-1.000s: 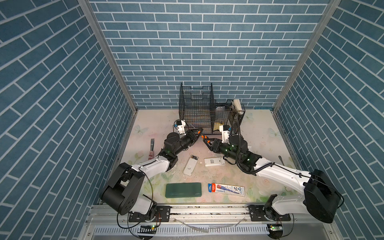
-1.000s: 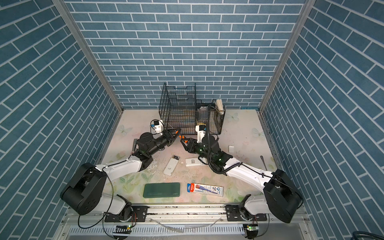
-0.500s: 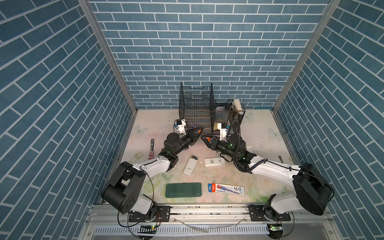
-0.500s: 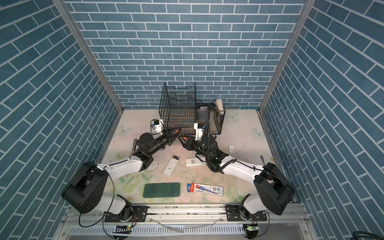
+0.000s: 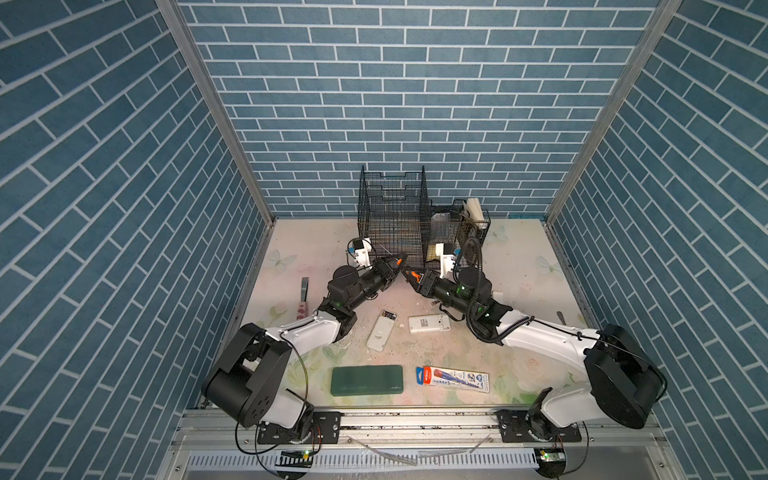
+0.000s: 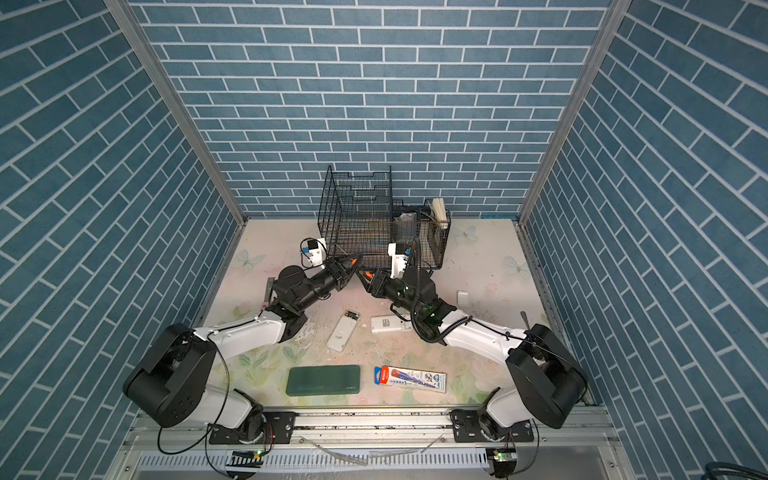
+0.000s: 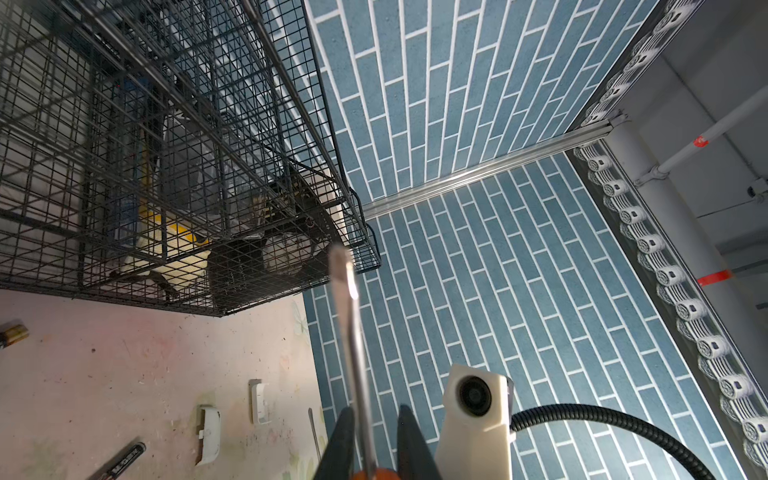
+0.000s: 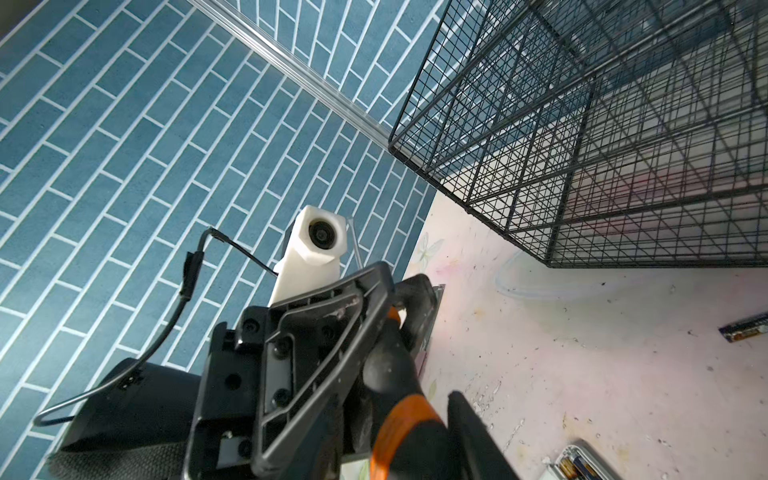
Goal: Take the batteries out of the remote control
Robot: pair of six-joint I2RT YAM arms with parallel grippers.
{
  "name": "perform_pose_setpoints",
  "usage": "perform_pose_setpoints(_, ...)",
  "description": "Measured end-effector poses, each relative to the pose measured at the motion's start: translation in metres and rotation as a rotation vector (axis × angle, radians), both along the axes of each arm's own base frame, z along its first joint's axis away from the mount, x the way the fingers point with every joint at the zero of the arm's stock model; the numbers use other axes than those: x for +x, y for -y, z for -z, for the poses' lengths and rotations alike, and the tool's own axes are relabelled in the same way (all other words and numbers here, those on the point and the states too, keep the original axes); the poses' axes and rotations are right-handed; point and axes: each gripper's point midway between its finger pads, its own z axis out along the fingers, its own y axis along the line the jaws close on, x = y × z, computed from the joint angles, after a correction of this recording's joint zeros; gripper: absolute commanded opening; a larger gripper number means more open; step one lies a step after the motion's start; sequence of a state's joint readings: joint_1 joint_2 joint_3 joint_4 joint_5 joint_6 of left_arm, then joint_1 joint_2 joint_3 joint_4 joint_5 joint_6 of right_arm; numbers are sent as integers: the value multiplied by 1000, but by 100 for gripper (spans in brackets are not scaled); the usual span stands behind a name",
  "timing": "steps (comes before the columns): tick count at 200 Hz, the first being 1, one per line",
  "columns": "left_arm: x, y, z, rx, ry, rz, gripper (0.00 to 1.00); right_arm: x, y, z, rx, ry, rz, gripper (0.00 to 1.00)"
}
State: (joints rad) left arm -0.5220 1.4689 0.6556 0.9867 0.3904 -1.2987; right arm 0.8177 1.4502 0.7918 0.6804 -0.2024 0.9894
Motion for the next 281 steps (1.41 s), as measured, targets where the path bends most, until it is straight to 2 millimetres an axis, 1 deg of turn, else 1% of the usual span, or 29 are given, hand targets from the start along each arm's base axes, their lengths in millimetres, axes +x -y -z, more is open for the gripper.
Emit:
perform_pose_setpoints(15, 0, 0, -2, -4, 4, 0, 0, 1, 0, 1, -1, -1, 1, 33)
perform_pose_setpoints(25, 0, 0, -2, -6, 4, 1, 0, 2, 0, 1, -3, -1, 3, 27)
perform_pose_setpoints(36, 0, 0, -2, -11, 0, 2, 0, 2, -1, 1, -2, 0, 0, 24)
perform_pose_setpoints(58, -1, 0, -3, -30, -15, 7, 0, 2, -1, -2, 0, 18, -1, 12)
perform_pose_setpoints(87, -1, 0, -3, -33, -20, 8, 1, 2, -1, -2, -3, 23, 0, 0)
perform_pose_setpoints(112, -2, -1, 1, -24, -32, 6, 18, 1, -1, 3, -23, 16, -2, 0)
perform_pose_setpoints(127, -2, -2, 8, 7, -40, 3, 32, -1, 1, 7, -44, 5, -5, 0)
perform_pose_setpoints(141, -2, -6, 17, 50, -50, -5, 40, 0, 7, 9, -70, -4, 8, 0)
perform_pose_setpoints(157, 2, -16, 18, 76, -47, -30, 47, 2, 16, 11, -103, -22, 24, 0)
perform_pose_setpoints(174, 5, -29, 17, 98, -35, -57, 49, 3, 27, 11, -138, -31, 37, 0)
perform_pose_setpoints(194, 5, -43, 7, 116, -7, -89, 50, -2, 38, 18, -203, -51, 37, 0)
perform_pose_setpoints(212, 0, -55, -3, 136, 21, -110, 51, -9, 48, 28, -275, -68, 28, 0)
perform_pose_setpoints(231, -9, -64, -7, 165, 35, -124, 52, -18, 55, 36, -342, -81, 6, 0)
perform_pose_setpoints(256, -20, -75, 2, 219, 11, -135, 53, -28, 61, 42, -404, -68, -30, 0)
perform_pose_setpoints(281, -31, -81, 22, 288, -57, -125, 54, -39, 65, 43, -447, -37, -78, 0)
